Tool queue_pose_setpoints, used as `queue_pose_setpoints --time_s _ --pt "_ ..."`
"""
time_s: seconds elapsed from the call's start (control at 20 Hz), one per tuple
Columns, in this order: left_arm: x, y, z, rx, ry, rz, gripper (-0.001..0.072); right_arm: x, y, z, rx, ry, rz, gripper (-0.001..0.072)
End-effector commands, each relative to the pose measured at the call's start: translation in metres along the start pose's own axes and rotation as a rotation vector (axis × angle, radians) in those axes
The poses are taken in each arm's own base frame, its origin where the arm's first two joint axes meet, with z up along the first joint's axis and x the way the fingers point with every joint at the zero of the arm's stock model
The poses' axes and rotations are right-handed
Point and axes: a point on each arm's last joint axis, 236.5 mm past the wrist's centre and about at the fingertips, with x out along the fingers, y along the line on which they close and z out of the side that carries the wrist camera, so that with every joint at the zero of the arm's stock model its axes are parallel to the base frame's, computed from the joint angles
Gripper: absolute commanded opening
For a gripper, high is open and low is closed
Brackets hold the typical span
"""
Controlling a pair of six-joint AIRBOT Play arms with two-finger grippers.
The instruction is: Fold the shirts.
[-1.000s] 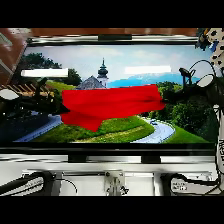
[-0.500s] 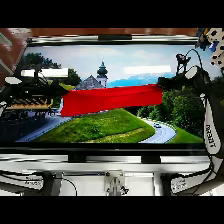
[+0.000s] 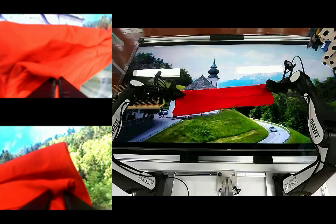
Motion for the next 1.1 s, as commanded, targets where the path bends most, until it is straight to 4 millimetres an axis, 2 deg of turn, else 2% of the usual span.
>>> queue_pose_setpoints --time_s 0.0,0.1,0.2,0.25,0.35,0.5,0.55,0.6,0.65,0.7,0.8,0.9,1.0,1.05 --pt "-0.006 -0.003 0.002 -0.062 0.005 -0.035 0.0418 -0.002 -0.001 -0.008 -0.052 0.035 -0.006 0.0624" --pt "-0.015 -0.018 0.009 -0.033 -0.002 -0.062 0.0436 -0.016 -0.002 -0.001 -0.086 0.014 -0.028 0.0628" --pt "-0.025 -0.039 0.023 0.01 -0.049 -0.078 0.0435 -0.021 -0.007 0.006 -0.013 -0.01 -0.017 0.0653" --pt "-0.03 -0.049 0.028 0.033 -0.064 -0.085 0.0435 -0.017 -0.011 0.005 0.049 -0.003 0.007 0.0675" --pt "-0.039 -0.068 0.033 0.081 -0.086 -0.095 0.0434 -0.004 -0.013 -0.004 0.171 0.039 0.085 0.0675" --pt "-0.049 -0.094 0.031 0.149 -0.1 -0.112 0.0433 0.014 -0.013 -0.014 0.281 0.082 0.16 0.0674" --pt "-0.052 -0.101 0.03 0.173 -0.105 -0.115 0.0426 0.019 -0.01 -0.016 0.302 0.09 0.176 0.0674" --pt "-0.053 -0.108 0.028 0.193 -0.106 -0.118 0.0373 0.022 -0.006 -0.017 0.321 0.097 0.195 0.0671" --pt "-0.053 -0.114 0.026 0.211 -0.105 -0.122 0.0373 0.026 0.003 -0.018 0.341 0.103 0.222 0.0669" --pt "-0.051 -0.119 0.023 0.222 -0.099 -0.126 0.0373 0.029 0.01 -0.02 0.353 0.109 0.241 0.0627" --pt "-0.043 -0.127 0.016 0.236 -0.08 -0.133 0.0373 0.032 0.019 -0.024 0.344 0.122 0.247 0.0473" --pt "-0.036 -0.134 0.01 0.256 -0.063 -0.139 0.0373 0.032 0.021 -0.026 0.342 0.13 0.251 0.0358" --pt "-0.032 -0.138 0.006 0.264 -0.052 -0.143 0.0373 0.031 0.02 -0.029 0.341 0.146 0.252 0.0145" --pt "-0.031 -0.139 0.004 0.266 -0.049 -0.144 0.0373 0.029 0.018 -0.029 0.339 0.149 0.255 0.0077"
